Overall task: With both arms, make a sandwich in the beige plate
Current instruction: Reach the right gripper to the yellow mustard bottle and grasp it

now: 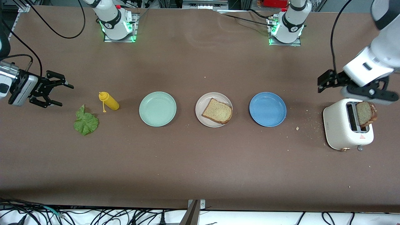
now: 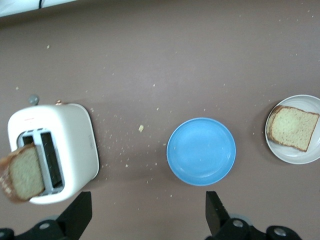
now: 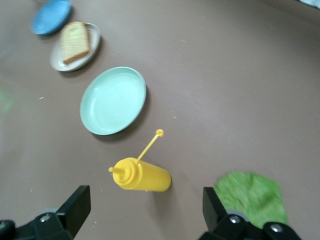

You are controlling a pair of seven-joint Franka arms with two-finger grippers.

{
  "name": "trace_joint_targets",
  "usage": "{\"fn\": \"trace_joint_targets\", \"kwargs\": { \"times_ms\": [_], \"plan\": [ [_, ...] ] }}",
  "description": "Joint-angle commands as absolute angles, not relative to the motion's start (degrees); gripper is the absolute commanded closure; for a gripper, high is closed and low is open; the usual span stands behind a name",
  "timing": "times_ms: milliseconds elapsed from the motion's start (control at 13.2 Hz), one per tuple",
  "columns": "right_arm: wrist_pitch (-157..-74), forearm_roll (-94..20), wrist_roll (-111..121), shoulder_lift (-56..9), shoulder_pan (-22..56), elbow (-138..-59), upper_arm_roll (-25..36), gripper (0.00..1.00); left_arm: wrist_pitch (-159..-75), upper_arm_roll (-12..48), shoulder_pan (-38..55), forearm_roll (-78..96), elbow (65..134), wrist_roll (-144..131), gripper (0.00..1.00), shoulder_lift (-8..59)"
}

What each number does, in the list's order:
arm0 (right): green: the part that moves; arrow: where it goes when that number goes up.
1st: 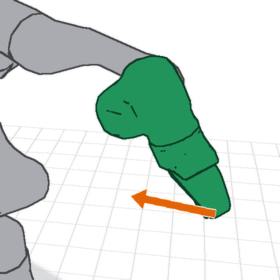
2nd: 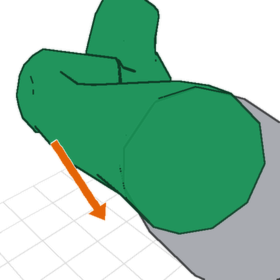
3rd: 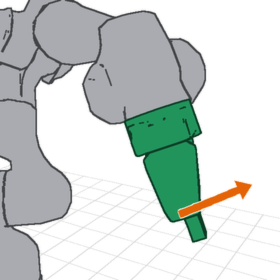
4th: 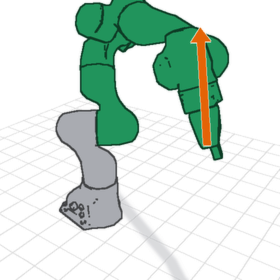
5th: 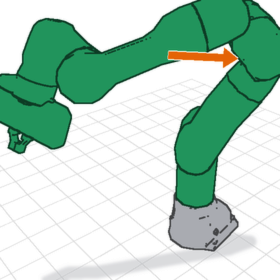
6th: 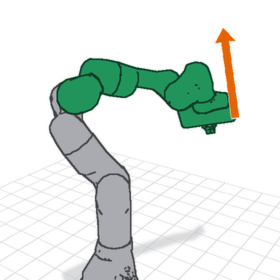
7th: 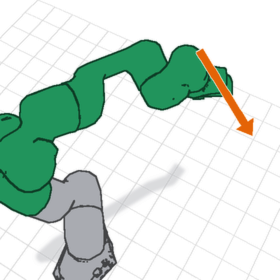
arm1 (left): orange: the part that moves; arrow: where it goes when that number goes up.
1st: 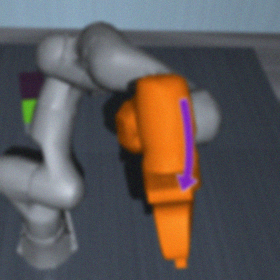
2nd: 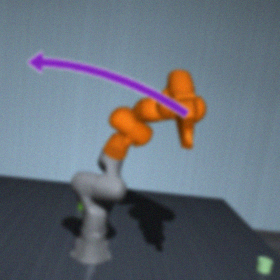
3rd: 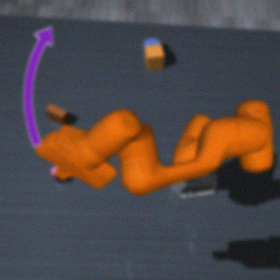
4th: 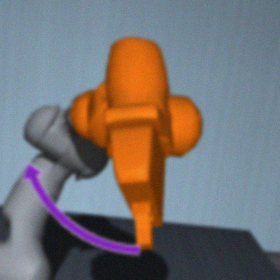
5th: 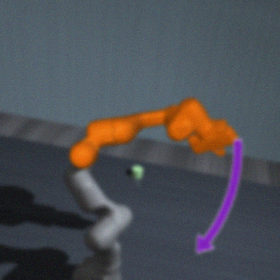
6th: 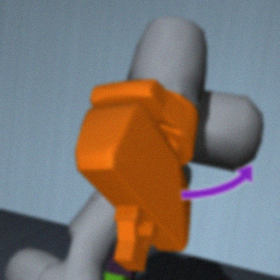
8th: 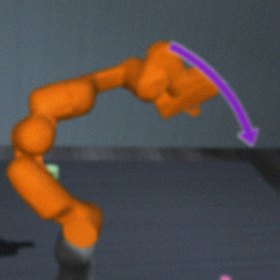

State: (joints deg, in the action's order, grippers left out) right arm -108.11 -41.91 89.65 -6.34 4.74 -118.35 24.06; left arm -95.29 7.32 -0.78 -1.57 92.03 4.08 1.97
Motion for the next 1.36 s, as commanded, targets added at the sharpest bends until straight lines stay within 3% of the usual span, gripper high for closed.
{"fn": "trace_joint_targets", "kwargs": {
  "times_ms": [0,227,908,1286],
  "plan": [
    [-106.44,-51.9,109.34,-8.95,4.31,-122.07,25.75,0.01,-96.33,7.73,-0.97,-2.11,98.35,3.07,0.0,-1.76],
    [-101.09,-61.32,123.89,-15.79,1.85,-122.87,25.75,0.01,-95.27,8.17,-0.18,-2.11,96.25,1.58,0.0,-0.27],
    [-95.2,-71.26,139.37,-29.16,-0.53,-122.52,25.49,0.01,-95.01,8.17,-0.35,-2.02,96.06,1.67,0.0,0.0],
    [-94.83,-75.13,141.93,-31.99,0.35,-122.34,24.7,0.01,-94.39,8.17,-0.7,-1.93,96.06,1.76,0.0,0.09]
  ]
}}
